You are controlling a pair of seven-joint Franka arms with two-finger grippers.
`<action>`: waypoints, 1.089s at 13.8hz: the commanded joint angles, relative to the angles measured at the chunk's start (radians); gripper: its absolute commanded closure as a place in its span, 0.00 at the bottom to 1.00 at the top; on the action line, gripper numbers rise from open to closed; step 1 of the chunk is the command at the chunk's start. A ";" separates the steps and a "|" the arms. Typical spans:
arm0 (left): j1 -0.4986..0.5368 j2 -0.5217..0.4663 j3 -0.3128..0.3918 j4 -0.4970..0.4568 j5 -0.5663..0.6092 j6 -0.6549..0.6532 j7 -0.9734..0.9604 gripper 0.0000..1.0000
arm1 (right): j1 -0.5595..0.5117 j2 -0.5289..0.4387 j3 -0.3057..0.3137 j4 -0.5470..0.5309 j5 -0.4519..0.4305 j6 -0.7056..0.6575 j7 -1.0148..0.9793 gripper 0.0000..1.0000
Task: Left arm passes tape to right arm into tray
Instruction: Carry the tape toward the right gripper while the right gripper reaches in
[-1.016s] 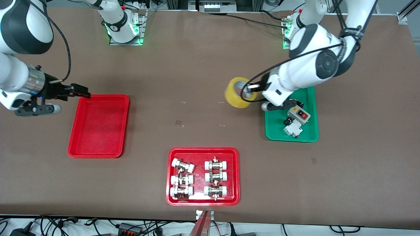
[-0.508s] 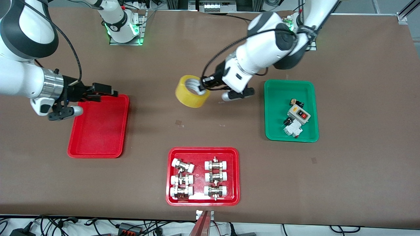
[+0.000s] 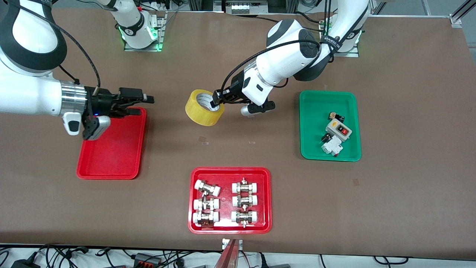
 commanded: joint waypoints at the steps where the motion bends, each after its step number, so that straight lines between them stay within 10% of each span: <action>1: -0.015 0.006 0.000 0.029 -0.031 0.002 0.015 0.98 | 0.001 0.012 0.027 0.025 0.081 -0.018 -0.048 0.00; 15: -0.021 0.006 0.000 0.016 -0.031 -0.004 0.018 0.98 | 0.114 0.125 0.028 0.092 0.166 0.097 -0.093 0.00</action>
